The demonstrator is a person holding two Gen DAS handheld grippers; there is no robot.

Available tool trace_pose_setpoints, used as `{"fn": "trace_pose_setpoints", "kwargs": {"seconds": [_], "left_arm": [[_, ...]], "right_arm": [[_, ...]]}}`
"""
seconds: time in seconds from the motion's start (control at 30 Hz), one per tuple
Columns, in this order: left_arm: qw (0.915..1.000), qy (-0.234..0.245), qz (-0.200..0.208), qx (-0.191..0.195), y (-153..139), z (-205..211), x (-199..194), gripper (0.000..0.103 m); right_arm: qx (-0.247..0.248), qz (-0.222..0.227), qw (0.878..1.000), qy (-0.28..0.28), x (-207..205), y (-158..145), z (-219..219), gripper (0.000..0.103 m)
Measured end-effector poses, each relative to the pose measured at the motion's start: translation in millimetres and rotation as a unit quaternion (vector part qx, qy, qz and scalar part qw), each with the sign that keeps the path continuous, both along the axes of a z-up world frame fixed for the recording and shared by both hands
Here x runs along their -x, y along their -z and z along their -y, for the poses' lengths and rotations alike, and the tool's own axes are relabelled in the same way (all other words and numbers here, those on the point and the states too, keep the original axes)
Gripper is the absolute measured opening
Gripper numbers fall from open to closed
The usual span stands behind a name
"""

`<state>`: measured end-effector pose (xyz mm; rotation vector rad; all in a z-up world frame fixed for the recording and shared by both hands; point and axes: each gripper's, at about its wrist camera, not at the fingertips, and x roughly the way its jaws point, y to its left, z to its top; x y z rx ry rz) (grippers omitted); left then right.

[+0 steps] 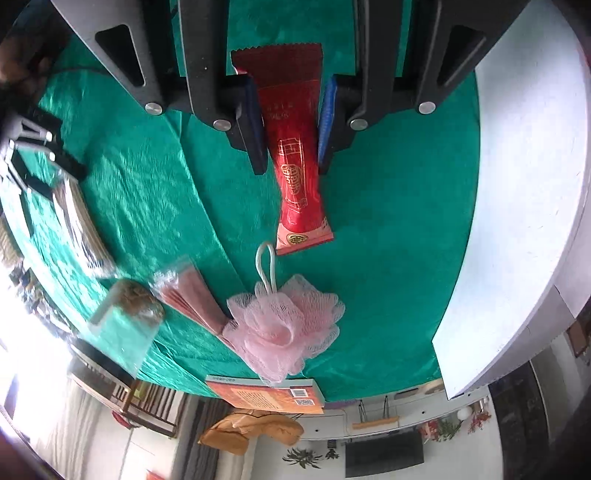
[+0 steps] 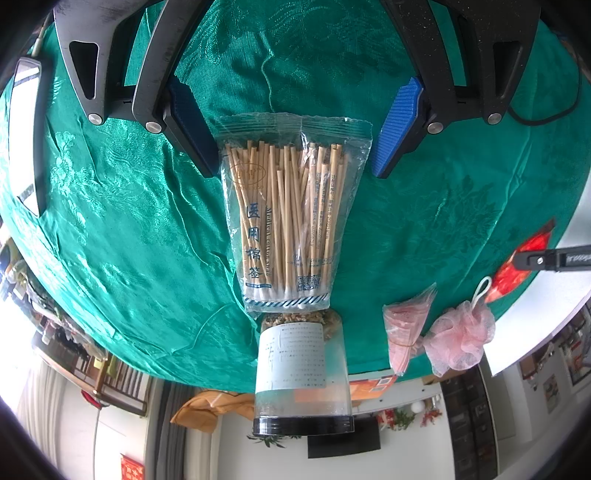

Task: Organize soft objects
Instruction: 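Grasp the red snack packet with the left tool and lift it, then hold the red packet in the left tool while the right tool grasps the wooden chopstick bag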

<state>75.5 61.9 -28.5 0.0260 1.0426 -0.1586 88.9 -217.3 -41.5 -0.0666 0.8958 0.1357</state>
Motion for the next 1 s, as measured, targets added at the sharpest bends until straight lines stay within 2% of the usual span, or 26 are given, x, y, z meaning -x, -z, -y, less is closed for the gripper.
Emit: {"fn": "trace_pose_setpoints", "kwargs": {"seconds": [0.03, 0.07, 0.1, 0.17, 0.2, 0.27, 0.37, 0.53, 1.0], "left_arm": [[0.9999, 0.013, -0.001, -0.007, 0.8, 2.1, 10.4, 0.030], [0.9996, 0.025, -0.002, -0.012, 3.6, 2.4, 16.4, 0.045], [0.9992, 0.034, 0.000, -0.021, 6.7, 3.6, 20.1, 0.072], [0.9979, 0.030, 0.021, -0.053, 9.9, 6.2, 22.4, 0.096], [0.9972, 0.027, 0.035, -0.061, 10.4, 7.0, 22.5, 0.097], [0.9977, 0.024, 0.028, -0.056, 17.0, 6.2, 15.3, 0.097], [0.9997, 0.005, 0.012, -0.018, 26.1, -4.1, 3.7, 0.102], [0.9990, -0.008, 0.041, -0.016, 27.6, -8.9, 4.2, 0.103], [0.9986, -0.016, 0.048, -0.016, 29.9, -9.6, 6.0, 0.103]], "right_arm": [[0.000, 0.000, 1.000, 0.000, -0.1, 0.4, -0.5, 0.087], [0.000, -0.001, 1.000, -0.001, -0.6, 0.5, -1.0, 0.087], [0.000, -0.001, 1.000, -0.001, -1.0, 0.6, -1.4, 0.088], [0.000, -0.002, 1.000, -0.002, -2.0, 0.5, -1.2, 0.088], [0.000, -0.002, 1.000, -0.002, -2.1, 0.5, -1.2, 0.088], [0.000, -0.001, 1.000, -0.002, -2.0, 0.4, -1.1, 0.088], [-0.001, -0.001, 1.000, -0.003, -2.1, 0.4, -1.3, 0.088], [-0.001, -0.001, 1.000, -0.003, -1.4, 0.4, -1.5, 0.088], [-0.001, -0.001, 1.000, -0.003, -1.7, 0.5, -0.9, 0.088]]}}
